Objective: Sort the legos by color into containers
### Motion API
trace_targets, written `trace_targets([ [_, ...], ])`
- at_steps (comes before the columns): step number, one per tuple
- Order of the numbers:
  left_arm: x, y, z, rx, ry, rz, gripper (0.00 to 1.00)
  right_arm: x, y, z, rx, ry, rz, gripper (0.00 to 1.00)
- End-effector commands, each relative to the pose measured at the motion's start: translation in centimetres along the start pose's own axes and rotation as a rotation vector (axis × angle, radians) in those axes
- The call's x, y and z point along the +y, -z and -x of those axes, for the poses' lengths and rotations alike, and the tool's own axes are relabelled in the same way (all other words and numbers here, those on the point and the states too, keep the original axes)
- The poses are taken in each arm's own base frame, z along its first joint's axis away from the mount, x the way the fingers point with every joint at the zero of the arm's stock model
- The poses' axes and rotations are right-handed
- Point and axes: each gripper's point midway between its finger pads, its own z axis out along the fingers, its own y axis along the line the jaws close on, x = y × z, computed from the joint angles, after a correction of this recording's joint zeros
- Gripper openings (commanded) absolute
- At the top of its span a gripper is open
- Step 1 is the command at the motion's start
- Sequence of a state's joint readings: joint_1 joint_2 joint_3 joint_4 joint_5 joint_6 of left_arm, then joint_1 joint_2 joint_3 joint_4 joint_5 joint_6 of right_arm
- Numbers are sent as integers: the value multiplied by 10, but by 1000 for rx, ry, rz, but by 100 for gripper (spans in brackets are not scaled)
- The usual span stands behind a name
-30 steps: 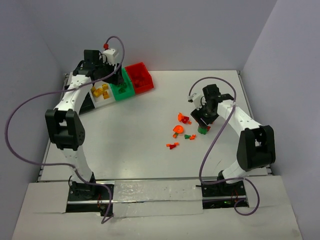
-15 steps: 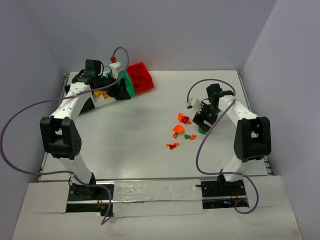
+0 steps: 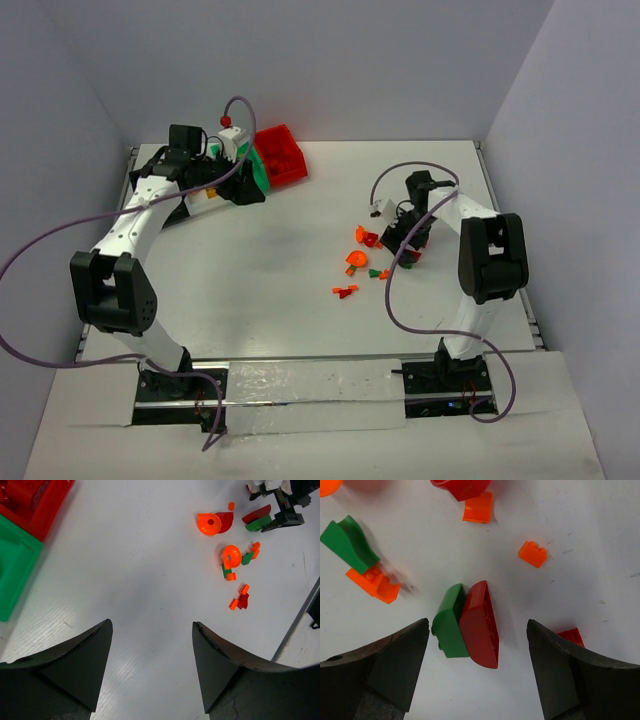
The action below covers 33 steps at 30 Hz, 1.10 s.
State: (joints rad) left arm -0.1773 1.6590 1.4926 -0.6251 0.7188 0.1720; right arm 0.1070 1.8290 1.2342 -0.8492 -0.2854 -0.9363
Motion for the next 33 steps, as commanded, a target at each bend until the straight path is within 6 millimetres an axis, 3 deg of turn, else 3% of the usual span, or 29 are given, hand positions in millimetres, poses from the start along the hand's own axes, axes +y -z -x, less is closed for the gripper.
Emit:
trace_targets([
  [1,-16,14,26,-130,14,31,74,-10,-8,0,-10,-17,-54,78],
  [6,-27,19,18,-177,136,32,72,-4,-6,-3,-40,-8,-81,56],
  [10,-39,22,9,-200,280,36,74,5,24,23,-166,9,-102,46],
  [14,-58,29,12,-236,345,12,75,28,74,76,-367,21,-95,44],
  [17,-76,32,26,-280,331,-2,75,58,113,123,-512,63,-71,44],
  [20,-105,21,37,-277,324,-40,76,97,140,170,-637,133,-66,44],
  [21,-109,19,40,-275,324,-48,76,115,145,181,-661,141,-51,44],
  [23,-119,11,39,-259,334,-66,76,121,151,194,-700,129,-59,44],
  [25,-131,-1,34,-228,356,-104,76,149,156,219,-760,166,-46,45],
  [33,-149,-7,38,-205,393,-191,75,173,156,254,-793,153,-66,44],
])
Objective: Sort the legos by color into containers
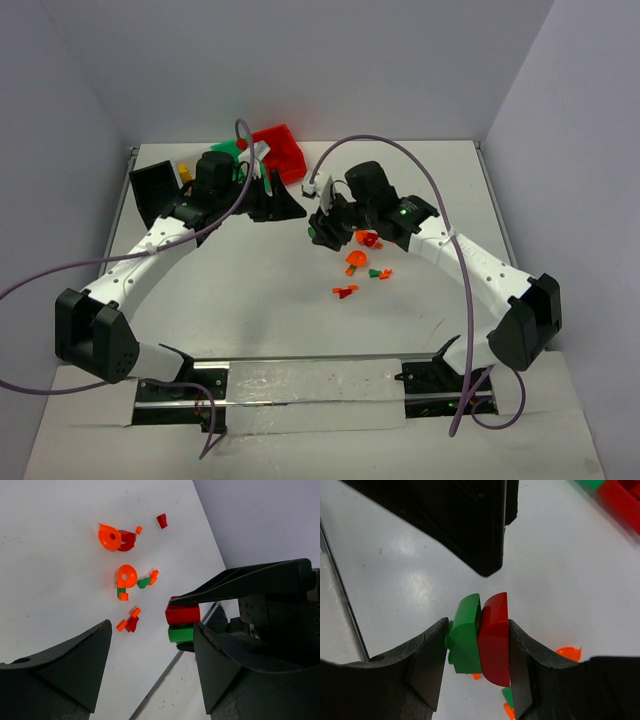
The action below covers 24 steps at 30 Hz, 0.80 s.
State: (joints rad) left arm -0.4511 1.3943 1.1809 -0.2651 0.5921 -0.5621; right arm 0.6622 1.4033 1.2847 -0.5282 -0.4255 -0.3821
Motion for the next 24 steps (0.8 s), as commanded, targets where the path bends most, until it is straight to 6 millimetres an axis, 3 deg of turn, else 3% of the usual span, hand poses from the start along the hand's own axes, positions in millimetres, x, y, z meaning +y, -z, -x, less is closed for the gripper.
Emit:
trace_targets([
  [1,-32,1,23,-50,-18,-84,75,-10,-2,44,-97,-14,-83,44],
  [12,-49,-9,-13,54,-28,-169,76,-18,-6,52,-86,-10,-161,44],
  [24,-40,-24,-37,139,15,-172,69,-19,4,67,-127,-8,-184,44],
])
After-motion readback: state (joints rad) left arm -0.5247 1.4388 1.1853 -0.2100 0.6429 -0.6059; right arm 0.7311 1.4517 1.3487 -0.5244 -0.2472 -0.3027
